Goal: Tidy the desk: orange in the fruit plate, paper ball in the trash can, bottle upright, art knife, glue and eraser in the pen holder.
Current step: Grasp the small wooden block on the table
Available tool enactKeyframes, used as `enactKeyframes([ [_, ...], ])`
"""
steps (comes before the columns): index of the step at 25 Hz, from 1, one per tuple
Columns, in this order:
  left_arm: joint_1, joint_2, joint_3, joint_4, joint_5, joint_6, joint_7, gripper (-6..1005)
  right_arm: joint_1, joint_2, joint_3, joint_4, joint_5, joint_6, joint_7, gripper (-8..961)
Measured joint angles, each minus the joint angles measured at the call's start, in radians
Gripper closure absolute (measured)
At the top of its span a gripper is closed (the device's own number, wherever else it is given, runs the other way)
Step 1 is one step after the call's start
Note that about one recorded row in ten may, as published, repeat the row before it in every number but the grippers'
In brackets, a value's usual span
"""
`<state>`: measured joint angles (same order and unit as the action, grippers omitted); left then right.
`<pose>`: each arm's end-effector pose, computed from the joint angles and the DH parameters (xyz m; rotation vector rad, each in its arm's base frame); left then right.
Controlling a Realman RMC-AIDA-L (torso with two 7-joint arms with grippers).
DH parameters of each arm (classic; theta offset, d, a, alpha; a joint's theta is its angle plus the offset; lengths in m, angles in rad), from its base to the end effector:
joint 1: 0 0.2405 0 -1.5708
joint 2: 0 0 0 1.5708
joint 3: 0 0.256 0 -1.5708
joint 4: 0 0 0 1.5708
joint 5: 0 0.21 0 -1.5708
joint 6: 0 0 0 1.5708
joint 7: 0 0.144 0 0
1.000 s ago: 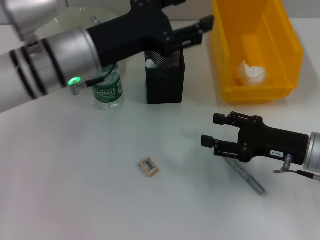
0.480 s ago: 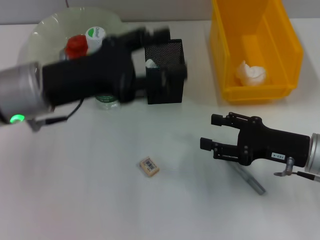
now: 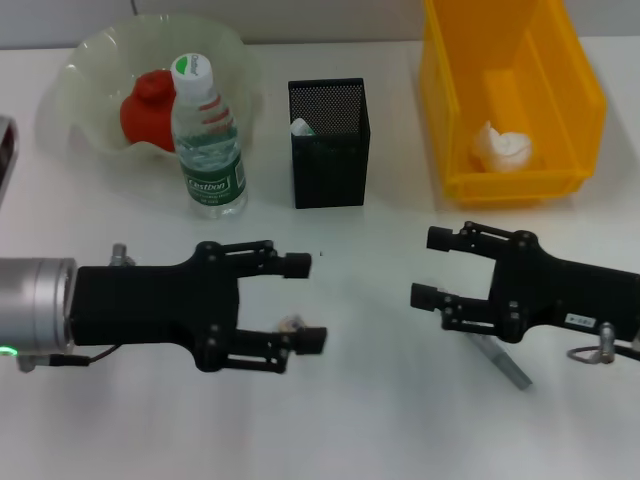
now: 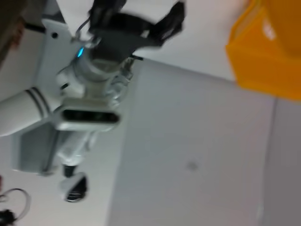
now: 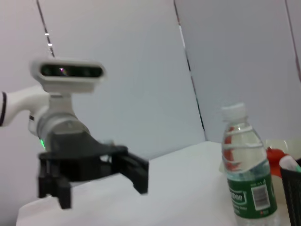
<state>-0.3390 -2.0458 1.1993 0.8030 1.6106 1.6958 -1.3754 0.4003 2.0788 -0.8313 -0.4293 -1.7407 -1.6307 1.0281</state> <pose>-0.2348 0.2704 -0.0144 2.9695 0.4294 0.9064 0.2782 0.2709 -0.0331 -2.6862 0.4865 0.9748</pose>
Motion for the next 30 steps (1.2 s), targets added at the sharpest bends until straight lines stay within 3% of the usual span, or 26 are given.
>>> enactKeyframes([
  [6, 0.027, -0.009, -0.054, -0.046, 0.004, 0.015, 0.036, 181, -0.051, -0.003, 0.011, -0.186, -0.001, -0.092, 0.162, 190],
  [10, 0.031, -0.016, -0.055, -0.057, 0.005, 0.016, 0.049, 184, -0.064, -0.003, 0.025, -0.221, -0.004, -0.118, 0.174, 191],
  [14, 0.03, -0.018, -0.048, -0.059, 0.011, 0.012, 0.035, 187, -0.078, -0.001, 0.026, -0.174, -0.005, -0.134, 0.065, 191],
  [18, -0.001, -0.013, -0.047, -0.052, 0.027, 0.009, -0.081, 189, -0.086, 0.001, 0.017, -0.107, -0.007, -0.136, -0.015, 191],
  [20, -0.053, -0.006, -0.054, -0.049, 0.077, 0.007, -0.209, 191, -0.094, 0.0, 0.017, -0.081, -0.008, -0.136, -0.028, 191],
  [25, -0.12, -0.019, -0.037, 0.009, 0.181, -0.004, -0.438, 194, -0.13, 0.001, 0.034, -0.062, -0.009, -0.129, -0.068, 191],
  [26, -0.125, -0.021, -0.027, 0.03, 0.192, -0.008, -0.474, 195, -0.14, 0.001, 0.053, -0.061, -0.009, -0.126, -0.07, 191],
  [27, -0.134, -0.025, 0.048, 0.157, 0.239, -0.042, -0.655, 196, -0.144, 0.0, 0.071, -0.06, -0.01, -0.125, -0.071, 191],
  [30, -0.13, -0.024, 0.092, 0.247, 0.275, -0.069, -0.747, 198, -0.146, -0.001, 0.077, -0.06, -0.01, -0.124, -0.072, 191],
])
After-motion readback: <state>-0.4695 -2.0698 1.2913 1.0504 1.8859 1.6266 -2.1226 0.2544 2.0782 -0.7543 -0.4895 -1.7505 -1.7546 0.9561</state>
